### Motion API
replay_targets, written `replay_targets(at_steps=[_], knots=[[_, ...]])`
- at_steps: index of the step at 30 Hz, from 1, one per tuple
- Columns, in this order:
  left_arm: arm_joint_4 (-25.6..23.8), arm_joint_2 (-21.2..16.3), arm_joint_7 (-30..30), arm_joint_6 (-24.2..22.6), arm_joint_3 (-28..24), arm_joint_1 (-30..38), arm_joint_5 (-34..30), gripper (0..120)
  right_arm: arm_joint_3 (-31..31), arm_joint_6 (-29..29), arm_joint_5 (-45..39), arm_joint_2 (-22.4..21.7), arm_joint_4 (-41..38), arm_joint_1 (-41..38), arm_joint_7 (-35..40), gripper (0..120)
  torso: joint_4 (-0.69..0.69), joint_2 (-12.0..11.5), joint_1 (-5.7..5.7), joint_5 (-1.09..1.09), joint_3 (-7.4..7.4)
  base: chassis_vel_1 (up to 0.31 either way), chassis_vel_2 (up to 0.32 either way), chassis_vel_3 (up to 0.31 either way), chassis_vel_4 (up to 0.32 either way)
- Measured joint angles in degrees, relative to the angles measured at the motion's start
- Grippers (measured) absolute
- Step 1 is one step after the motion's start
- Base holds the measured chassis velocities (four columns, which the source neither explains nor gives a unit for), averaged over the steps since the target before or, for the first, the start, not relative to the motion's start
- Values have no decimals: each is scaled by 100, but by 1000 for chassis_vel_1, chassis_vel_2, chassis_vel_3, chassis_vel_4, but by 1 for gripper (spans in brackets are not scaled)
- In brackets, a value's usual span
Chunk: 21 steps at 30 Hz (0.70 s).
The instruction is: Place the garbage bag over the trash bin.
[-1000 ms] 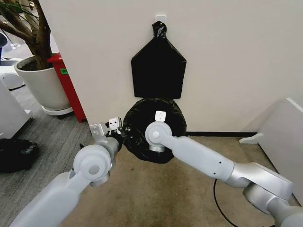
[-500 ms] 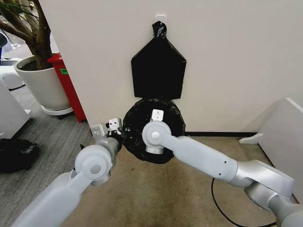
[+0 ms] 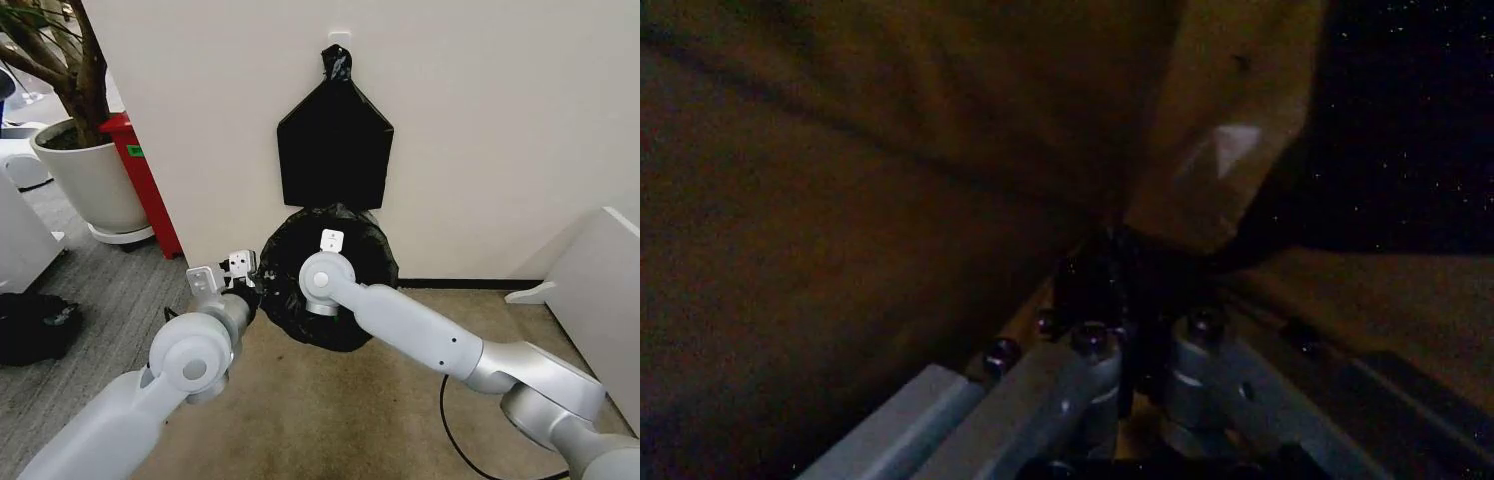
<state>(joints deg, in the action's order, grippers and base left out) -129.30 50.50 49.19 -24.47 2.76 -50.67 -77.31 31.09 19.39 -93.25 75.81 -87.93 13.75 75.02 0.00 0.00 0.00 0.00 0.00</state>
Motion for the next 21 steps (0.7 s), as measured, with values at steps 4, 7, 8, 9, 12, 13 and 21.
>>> replay_targets(at_steps=[4,7,8,9,12,13,21], knots=[[17,4,-3,-1,-2,-6,-7,0,-9,-23,-30,-21,-109,8,33,0,0,0,0,0,0,0,0,0,0],[117,23,-4,-1,6,7,-1,0,40,-81,-192,-106,-379,-6,135,0,0,0,0,0,0,0,0,0,0],[156,33,-4,0,11,19,3,0,76,-104,-288,-151,-514,-24,188,0,0,0,0,0,0,0,0,0,0],[172,37,-4,1,14,24,5,0,86,-111,-316,-163,-551,-30,200,0,-1,0,0,0,0,0,0,0,0],[238,57,-4,8,22,36,18,0,170,-174,-518,-242,-787,-77,291,0,-1,0,0,0,0,0,0,0,0],[253,62,-4,9,22,36,24,0,191,-189,-579,-258,-849,-86,319,0,-1,0,0,0,0,0,0,0,0],[200,42,-5,15,26,33,39,0,215,-156,-646,-191,-723,44,322,0,0,0,0,0,0,0,0,0,0]])
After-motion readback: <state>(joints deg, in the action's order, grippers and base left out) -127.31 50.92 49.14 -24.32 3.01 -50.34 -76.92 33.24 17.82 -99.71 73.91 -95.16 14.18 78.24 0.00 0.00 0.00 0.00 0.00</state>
